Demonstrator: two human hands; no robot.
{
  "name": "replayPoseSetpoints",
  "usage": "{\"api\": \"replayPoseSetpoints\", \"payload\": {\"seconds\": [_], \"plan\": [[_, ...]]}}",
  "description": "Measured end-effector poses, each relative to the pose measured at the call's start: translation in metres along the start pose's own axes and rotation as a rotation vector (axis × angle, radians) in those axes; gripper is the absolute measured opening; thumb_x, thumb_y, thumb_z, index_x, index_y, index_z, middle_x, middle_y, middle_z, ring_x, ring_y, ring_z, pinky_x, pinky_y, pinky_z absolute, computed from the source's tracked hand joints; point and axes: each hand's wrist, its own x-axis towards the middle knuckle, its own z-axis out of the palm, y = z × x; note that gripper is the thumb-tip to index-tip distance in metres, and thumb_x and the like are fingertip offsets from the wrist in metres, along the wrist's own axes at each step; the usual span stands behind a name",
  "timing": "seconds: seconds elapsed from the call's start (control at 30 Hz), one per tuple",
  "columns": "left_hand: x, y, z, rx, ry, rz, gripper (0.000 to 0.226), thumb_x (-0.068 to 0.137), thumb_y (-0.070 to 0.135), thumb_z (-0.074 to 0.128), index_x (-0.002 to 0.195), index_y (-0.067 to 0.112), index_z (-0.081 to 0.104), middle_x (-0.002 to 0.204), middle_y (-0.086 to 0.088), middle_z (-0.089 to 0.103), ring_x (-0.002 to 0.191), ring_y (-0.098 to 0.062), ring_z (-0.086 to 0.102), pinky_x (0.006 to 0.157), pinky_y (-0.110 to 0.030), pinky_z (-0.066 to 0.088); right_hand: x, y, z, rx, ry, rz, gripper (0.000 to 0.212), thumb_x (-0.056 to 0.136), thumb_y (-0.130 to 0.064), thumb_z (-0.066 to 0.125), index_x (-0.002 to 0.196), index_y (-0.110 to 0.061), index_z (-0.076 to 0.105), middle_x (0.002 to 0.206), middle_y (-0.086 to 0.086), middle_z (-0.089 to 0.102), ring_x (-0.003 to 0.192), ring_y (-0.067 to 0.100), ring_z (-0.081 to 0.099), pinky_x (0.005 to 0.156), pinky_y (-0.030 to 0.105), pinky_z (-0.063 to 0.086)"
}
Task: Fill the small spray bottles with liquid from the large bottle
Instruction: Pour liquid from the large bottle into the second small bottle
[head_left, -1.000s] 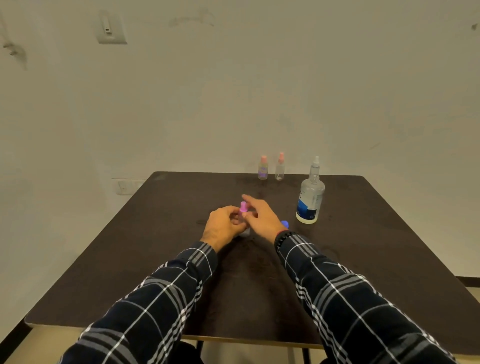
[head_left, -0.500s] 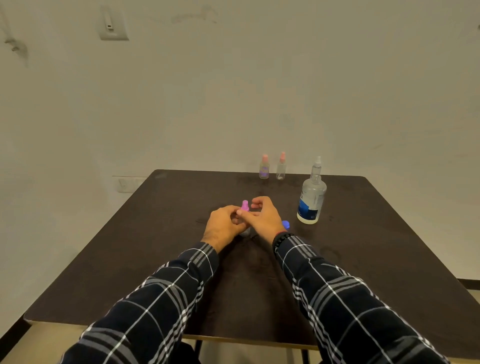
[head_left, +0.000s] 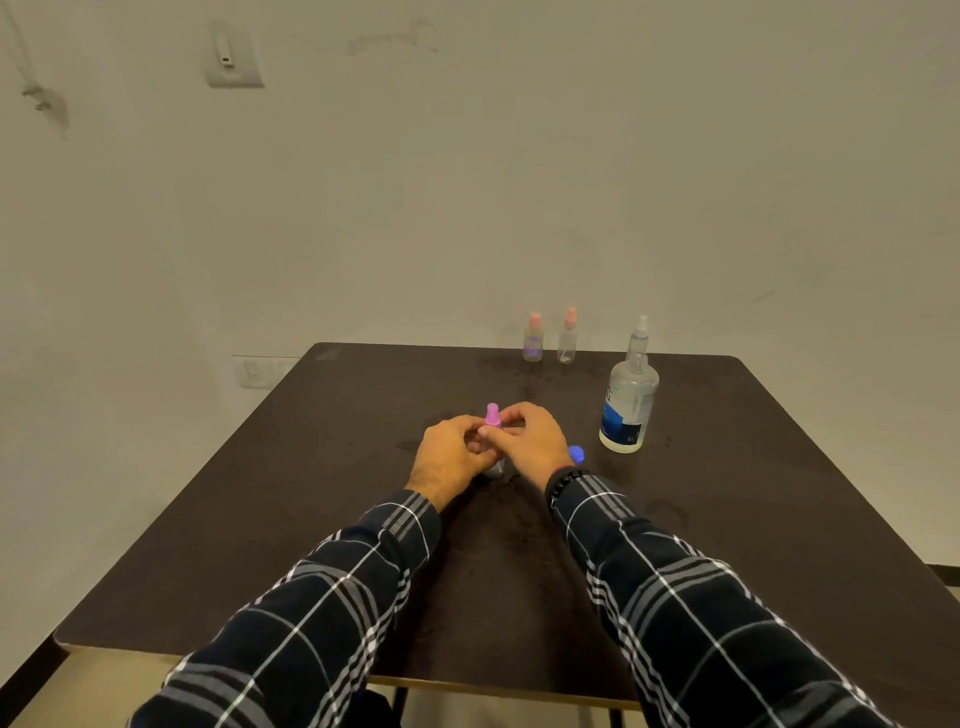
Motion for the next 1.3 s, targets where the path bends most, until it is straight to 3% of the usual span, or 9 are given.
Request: {"api": "replayPoseSetpoints", "payload": {"seconds": [0.1, 0.2, 0.33, 0.53, 0.77, 0.87, 1.03, 1.17, 1.3], "plan": [[0.002, -0.001, 0.001, -0.006, -0.006, -0.022, 0.038, 0.084, 0.024, 0.082, 0.120, 0.021, 0.068, 0.098, 0.008, 0.073, 0.091, -0.005, 0.069, 0.091, -0.027, 0.058, -0.001, 0.000, -0.004, -0.035, -0.016, -0.085, 0.029, 0.093, -0.026, 0.069, 0.120, -0.017, 0.064, 0.112, -0.006, 0.059, 0.096, 0.003, 0.059, 0.086, 0.018, 0.051], [0.002, 0.000, 0.003, 0.003, 0.000, -0.039, 0.040, 0.084, 0.022, 0.082, 0.121, 0.021, 0.067, 0.097, 0.009, 0.071, 0.089, -0.005, 0.068, 0.085, -0.018, 0.053, 0.002, 0.000, -0.013, 0.036, 0.024, -0.140, 0.030, 0.097, -0.027, 0.064, 0.126, -0.020, 0.065, 0.121, -0.005, 0.059, 0.106, 0.004, 0.057, 0.102, 0.032, 0.049], [0.001, 0.000, 0.004, -0.004, 0.017, -0.040, 0.040, 0.083, 0.021, 0.083, 0.120, 0.021, 0.068, 0.098, 0.011, 0.071, 0.090, -0.004, 0.068, 0.089, -0.020, 0.055, 0.005, -0.007, -0.024, 0.178, 0.096, -0.131, 0.031, 0.097, -0.033, 0.063, 0.127, -0.025, 0.064, 0.121, -0.007, 0.062, 0.110, 0.009, 0.060, 0.098, 0.040, 0.054], [0.005, 0.001, 0.002, 0.009, 0.037, -0.041, 0.039, 0.080, 0.022, 0.086, 0.116, 0.019, 0.071, 0.092, 0.015, 0.070, 0.085, 0.000, 0.069, 0.091, -0.023, 0.057, 0.006, -0.010, -0.052, 0.309, 0.198, -0.132, 0.030, 0.097, -0.033, 0.063, 0.124, -0.020, 0.066, 0.114, -0.005, 0.068, 0.108, 0.014, 0.065, 0.083, 0.036, 0.061], [0.008, -0.001, 0.002, 0.050, 0.067, -0.025, 0.034, 0.080, 0.023, 0.086, 0.111, 0.021, 0.072, 0.091, 0.007, 0.075, 0.087, -0.008, 0.071, 0.093, -0.030, 0.057, -0.009, 0.017, -0.044, -0.438, 0.112, -0.332, 0.026, 0.095, -0.016, 0.064, 0.119, -0.025, 0.069, 0.118, -0.005, 0.067, 0.111, 0.010, 0.057, 0.105, 0.030, 0.043], [0.008, -0.002, 0.002, 0.067, 0.062, -0.025, 0.037, 0.079, 0.024, 0.086, 0.113, 0.020, 0.072, 0.092, 0.006, 0.075, 0.086, -0.008, 0.071, 0.091, -0.031, 0.058, -0.006, 0.023, -0.034, -0.682, -0.087, -0.277, 0.027, 0.094, -0.019, 0.064, 0.118, -0.030, 0.070, 0.116, -0.006, 0.069, 0.115, 0.013, 0.057, 0.109, 0.039, 0.042], [0.008, -0.003, 0.000, 0.052, 0.063, -0.022, 0.040, 0.079, 0.021, 0.086, 0.116, 0.018, 0.072, 0.091, 0.010, 0.073, 0.085, -0.005, 0.071, 0.090, -0.027, 0.058, -0.010, 0.032, -0.038, -0.876, -0.140, -0.195, 0.035, 0.096, -0.017, 0.059, 0.126, -0.034, 0.067, 0.128, -0.002, 0.065, 0.121, 0.018, 0.059, 0.105, 0.039, 0.048], [0.009, -0.004, 0.000, 0.026, 0.057, -0.041, 0.041, 0.080, 0.021, 0.086, 0.118, 0.016, 0.071, 0.095, 0.009, 0.073, 0.087, -0.005, 0.070, 0.088, -0.021, 0.056, -0.022, 0.022, -0.063, -0.702, 0.109, -0.249, 0.032, 0.098, -0.019, 0.057, 0.128, -0.027, 0.065, 0.126, -0.002, 0.065, 0.121, 0.017, 0.056, 0.106, 0.033, 0.044], [0.009, -0.003, 0.001, 0.004, 0.051, -0.050, 0.040, 0.082, 0.022, 0.084, 0.119, 0.017, 0.070, 0.097, 0.011, 0.070, 0.087, 0.000, 0.067, 0.087, -0.018, 0.053, -0.029, 0.022, -0.092, -0.447, 0.703, -0.081, 0.032, 0.093, -0.026, 0.063, 0.124, -0.023, 0.060, 0.126, 0.004, 0.058, 0.115, 0.023, 0.056, 0.092, 0.044, 0.054]]}}
